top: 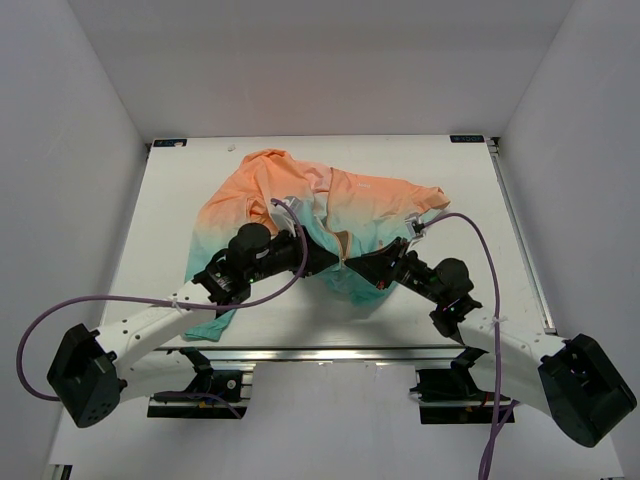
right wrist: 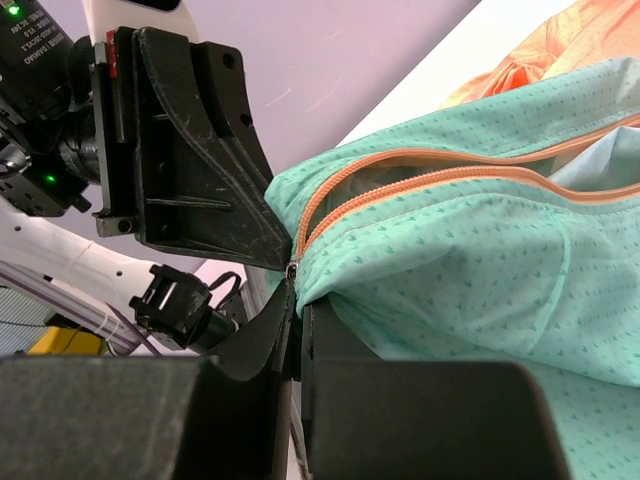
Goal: Zip up the jacket
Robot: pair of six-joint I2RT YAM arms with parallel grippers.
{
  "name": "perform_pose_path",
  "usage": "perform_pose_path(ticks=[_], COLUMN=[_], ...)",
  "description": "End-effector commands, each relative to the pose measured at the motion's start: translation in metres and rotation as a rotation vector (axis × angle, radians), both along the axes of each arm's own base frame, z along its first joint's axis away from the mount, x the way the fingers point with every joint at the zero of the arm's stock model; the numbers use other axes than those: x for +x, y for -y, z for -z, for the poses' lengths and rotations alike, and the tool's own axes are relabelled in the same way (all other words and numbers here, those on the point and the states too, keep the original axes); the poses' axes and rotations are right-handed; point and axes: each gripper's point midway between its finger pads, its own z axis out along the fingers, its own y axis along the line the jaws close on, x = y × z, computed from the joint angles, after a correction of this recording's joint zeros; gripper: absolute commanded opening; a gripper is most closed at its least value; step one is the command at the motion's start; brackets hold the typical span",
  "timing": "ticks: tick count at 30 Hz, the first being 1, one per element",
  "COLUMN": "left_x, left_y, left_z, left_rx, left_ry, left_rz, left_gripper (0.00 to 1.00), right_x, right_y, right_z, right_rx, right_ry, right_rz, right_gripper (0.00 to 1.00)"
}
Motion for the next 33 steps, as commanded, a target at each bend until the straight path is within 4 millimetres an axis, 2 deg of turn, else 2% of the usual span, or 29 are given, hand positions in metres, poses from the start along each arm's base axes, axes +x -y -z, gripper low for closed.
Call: perform_pose_path(ticks=[1, 18, 22, 23, 26, 33], left_x=[-0.021, -0.036, -0.036, -0.035, -0.031, -0.027], left_y=[0.002, 0.002, 0.002, 0.003, 0.005, 0.006], left_z=[-0.014, 0.006, 0.010, 0.008, 0.007, 0.016], left_rx=[-0.036, 0.011, 0.030, 0.031, 0.022, 0.020], left_ry=[0.033, 0.024, 0.013, 0.016, 0.015, -0.036], left_rz=[0.095, 0.186, 0.191, 0.187, 0.177, 0.144], left_gripper=[0.00, 0.00, 0.01, 0.20, 0.39, 0.43], right_x=[0.013, 0.023, 0.018, 0.017, 0.015, 0.006], right_y=[0.008, 0.013, 0.006, 0.005, 0.002, 0.000], right_z=[-0.046, -0.051, -0.052, -0.051, -0.038, -0.026], right_rx=[0.097, 0.079, 0.060, 0.055, 0.030, 0.011], right_ry=[0.117, 0.134, 0.138, 0.136, 0.102, 0.072], right_rz=[0.072, 0.088, 0.032, 0.021, -0.008, -0.055], right_gripper=[0.00, 0.00, 0.00, 0.00, 0.00, 0.00])
